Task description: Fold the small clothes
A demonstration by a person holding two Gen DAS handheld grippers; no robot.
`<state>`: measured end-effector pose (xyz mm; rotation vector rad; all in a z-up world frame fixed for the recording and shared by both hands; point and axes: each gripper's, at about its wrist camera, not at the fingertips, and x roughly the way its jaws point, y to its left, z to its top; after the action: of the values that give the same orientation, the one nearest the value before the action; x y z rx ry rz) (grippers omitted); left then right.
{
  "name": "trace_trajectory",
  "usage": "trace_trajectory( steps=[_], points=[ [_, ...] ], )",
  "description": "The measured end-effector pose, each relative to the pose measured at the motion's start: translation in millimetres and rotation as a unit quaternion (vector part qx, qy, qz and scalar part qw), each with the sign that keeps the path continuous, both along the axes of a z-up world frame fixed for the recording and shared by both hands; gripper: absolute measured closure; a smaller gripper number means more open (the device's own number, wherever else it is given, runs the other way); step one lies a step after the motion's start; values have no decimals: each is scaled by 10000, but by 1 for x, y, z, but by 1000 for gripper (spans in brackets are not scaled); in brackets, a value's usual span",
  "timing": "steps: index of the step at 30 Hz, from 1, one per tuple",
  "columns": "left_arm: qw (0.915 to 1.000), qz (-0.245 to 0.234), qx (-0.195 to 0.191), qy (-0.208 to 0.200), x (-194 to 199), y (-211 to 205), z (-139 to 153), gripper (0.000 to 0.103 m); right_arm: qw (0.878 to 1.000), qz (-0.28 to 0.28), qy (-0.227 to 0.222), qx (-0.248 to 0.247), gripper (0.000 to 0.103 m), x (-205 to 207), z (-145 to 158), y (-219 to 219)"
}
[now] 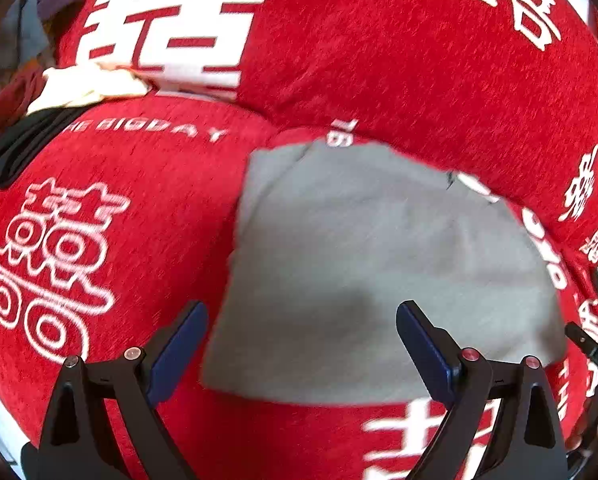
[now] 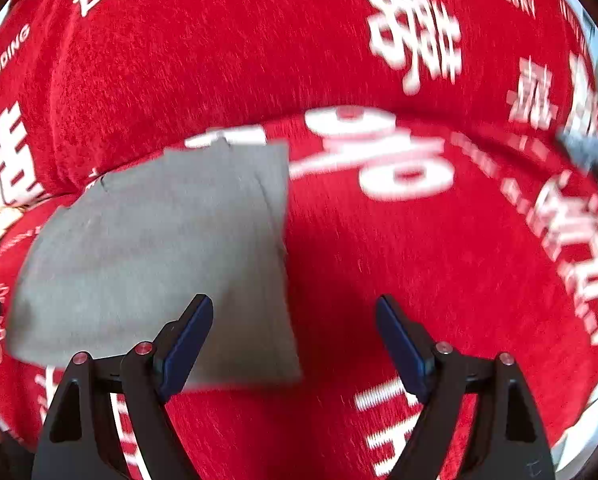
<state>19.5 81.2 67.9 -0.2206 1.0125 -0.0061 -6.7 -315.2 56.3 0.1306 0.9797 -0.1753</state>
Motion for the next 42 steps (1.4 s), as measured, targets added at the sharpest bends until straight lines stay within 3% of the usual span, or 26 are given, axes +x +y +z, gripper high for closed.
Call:
trace_trajectory(
  steps=[2,5,8,10,12,14,17,20,22,25,27,30,32,34,40,42],
  points=[
    [9999,-117,59,24,14,-21,2,7,9993,313,18,-204,17,18,10,34],
    [9990,-316,255,190,35,-53,-7,7,9903,1301,-141,-463,17,39,17,97],
    [9978,-256,353,495,55,-59,-25,7,9774,1852,345,-954,17,65,-8,145],
    [9965,-93,475,679,63,-46,-39,7,9725,1988,638,-1036,17,77,-26,152],
    [9972,-80,364,642,62,-29,-42,7,9773,1868,678,-731,17,83,-34,134],
    [9977,-41,173,658,59,-6,-41,7,9874,1431,675,4,18,85,-36,91],
    [9969,313,467,552,50,27,-30,7,9931,960,492,470,17,76,-28,46],
    [9980,343,295,442,55,41,-18,7,9980,587,186,118,17,76,-5,32],
    [9987,265,221,384,65,30,-14,7,9973,709,85,174,17,87,2,42],
    [9994,-233,59,268,81,-19,-9,7,9932,1153,129,79,17,112,0,80],
    [9980,-562,247,153,92,-50,-10,7,9890,1455,264,-78,17,128,-11,106],
    [9956,-622,587,388,113,-73,-30,7,9849,1603,638,-109,17,148,-34,120],
    [9937,-489,706,718,128,-71,-51,7,9859,1453,821,-112,17,156,-47,112],
    [9950,-386,549,739,135,-59,-62,4,9887,1305,730,54,17,159,-51,93],
    [9964,-59,460,716,143,-21,-54,4,9947,788,621,244,17,159,-47,43],
    [9970,220,313,671,138,4,-45,4,9974,377,615,49,17,151,-39,26]
  ],
)
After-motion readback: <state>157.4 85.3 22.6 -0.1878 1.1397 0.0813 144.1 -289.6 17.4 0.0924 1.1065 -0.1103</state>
